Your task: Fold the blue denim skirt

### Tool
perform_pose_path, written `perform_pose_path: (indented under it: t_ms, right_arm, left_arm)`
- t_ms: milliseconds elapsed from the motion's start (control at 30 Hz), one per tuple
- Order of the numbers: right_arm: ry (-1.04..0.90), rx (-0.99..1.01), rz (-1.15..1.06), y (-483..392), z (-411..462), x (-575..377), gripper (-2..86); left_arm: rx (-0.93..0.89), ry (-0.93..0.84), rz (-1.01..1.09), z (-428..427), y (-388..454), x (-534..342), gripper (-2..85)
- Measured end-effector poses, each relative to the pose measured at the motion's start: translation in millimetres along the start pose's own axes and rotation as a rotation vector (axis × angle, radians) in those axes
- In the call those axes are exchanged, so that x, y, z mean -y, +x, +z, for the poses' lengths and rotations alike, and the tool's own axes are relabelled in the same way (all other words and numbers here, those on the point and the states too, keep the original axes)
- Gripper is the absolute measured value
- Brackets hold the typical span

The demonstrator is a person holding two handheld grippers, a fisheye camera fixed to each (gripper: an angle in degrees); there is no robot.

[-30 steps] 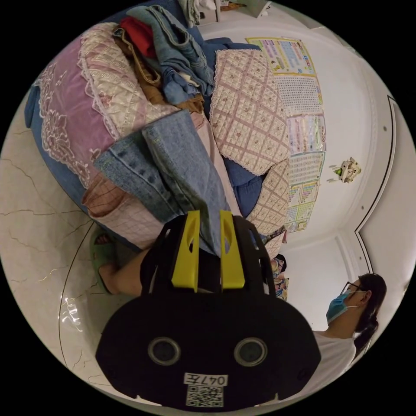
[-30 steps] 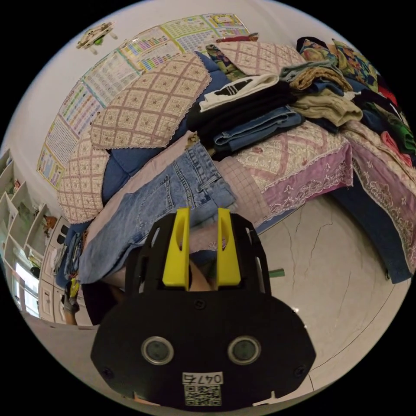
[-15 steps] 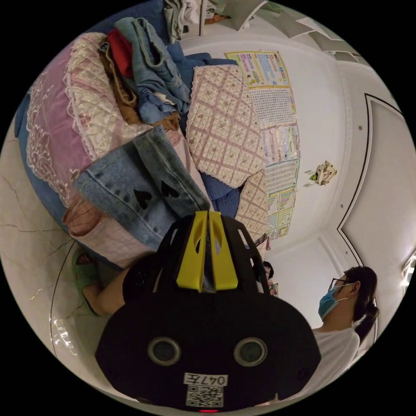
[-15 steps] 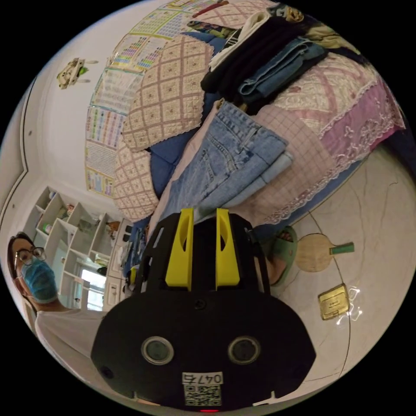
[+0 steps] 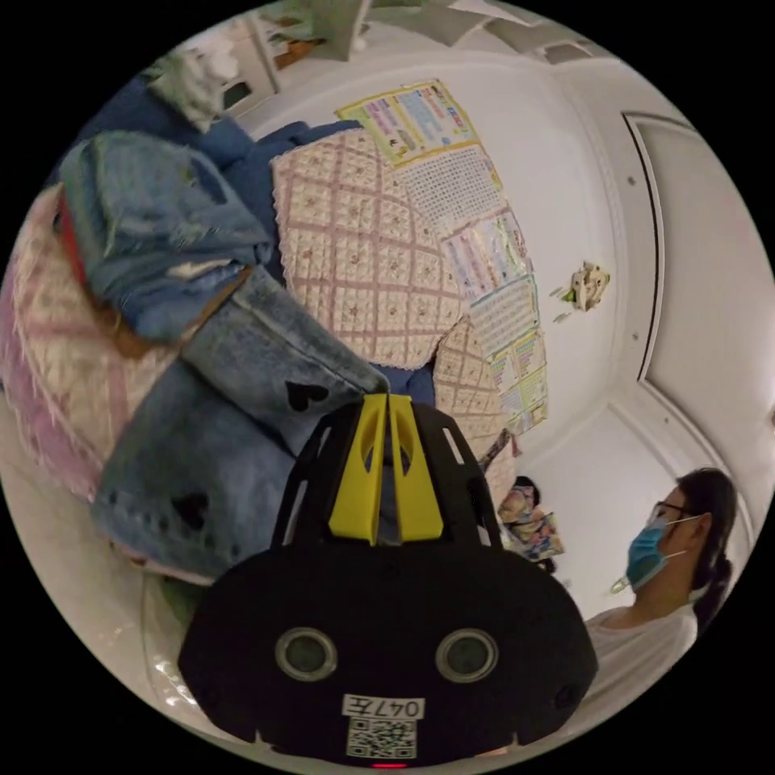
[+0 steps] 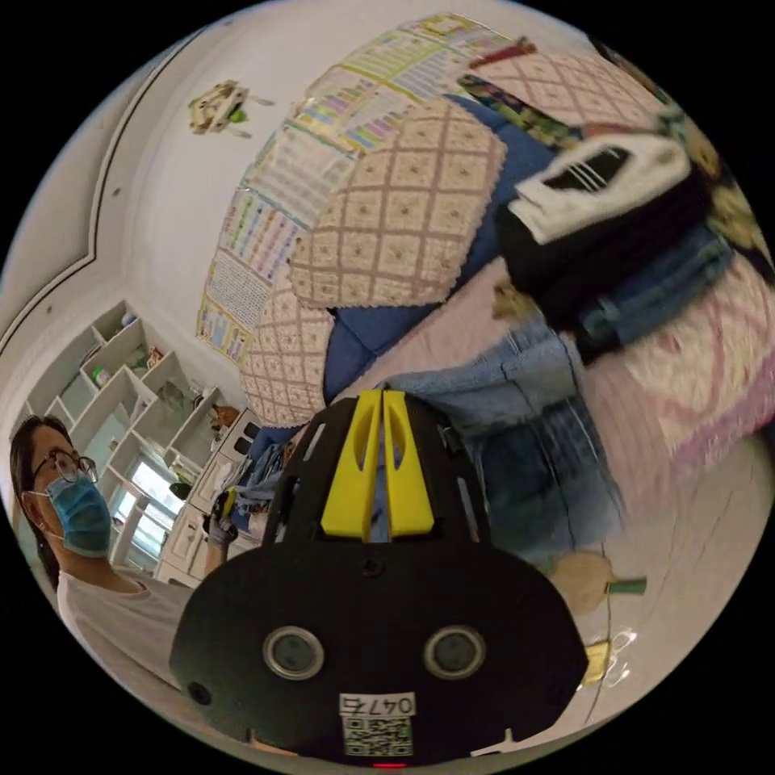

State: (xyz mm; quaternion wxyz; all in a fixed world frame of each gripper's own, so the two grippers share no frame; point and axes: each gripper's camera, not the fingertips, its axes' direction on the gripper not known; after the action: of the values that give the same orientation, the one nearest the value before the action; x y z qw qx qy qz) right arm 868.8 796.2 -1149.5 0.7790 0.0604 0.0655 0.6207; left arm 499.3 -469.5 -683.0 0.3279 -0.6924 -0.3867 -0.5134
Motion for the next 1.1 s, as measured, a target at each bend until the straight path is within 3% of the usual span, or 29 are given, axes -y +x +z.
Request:
perform_pose_path:
  t_ms: [167, 233, 367, 500, 700, 900, 1100]
  right_arm:
    - [0.027, -0.074, -0.212, -57.2, 90.2, 112.1, -1.3]
    - [0.019, -0.125, -0.261, -70.3, 137.1, 151.2, -1.3]
    - [-0.111, -0.357, -0.281, -63.1, 275.9, 212.5, -1.3]
    - [-0.21, -0.529, -0.19, -15.3, 393.6, 223.0, -1.3]
    - [-0.17, -0.488, -0.041, 46.3, 465.2, 197.0, -1.3]
    - [-0.212, -0.447, 0.012, 47.4, 510.6, 186.8, -1.2]
    - [-0.338, -0.619, -0.1, -3.2, 563.4, 179.2, 0.5]
  left_arm:
    - [0.101, -0.012, 0.128, 57.4, 51.1, 129.1, -1.0]
    - [0.22, -0.054, 0.135, 101.6, 64.1, 194.3, -1.0]
    - [0.424, -0.179, 0.145, 192.7, 64.4, 273.3, -1.0]
    - [0.465, -0.25, 0.047, 287.5, 17.9, 325.4, -0.9]
    - [0.518, -0.34, -0.016, 361.0, -44.3, 347.9, 0.0]
    - [0.364, -0.315, -0.096, 333.5, -63.2, 362.2, 8.0]
    - [0.471, -0.158, 0.131, 215.7, 53.9, 381.6, 11.1]
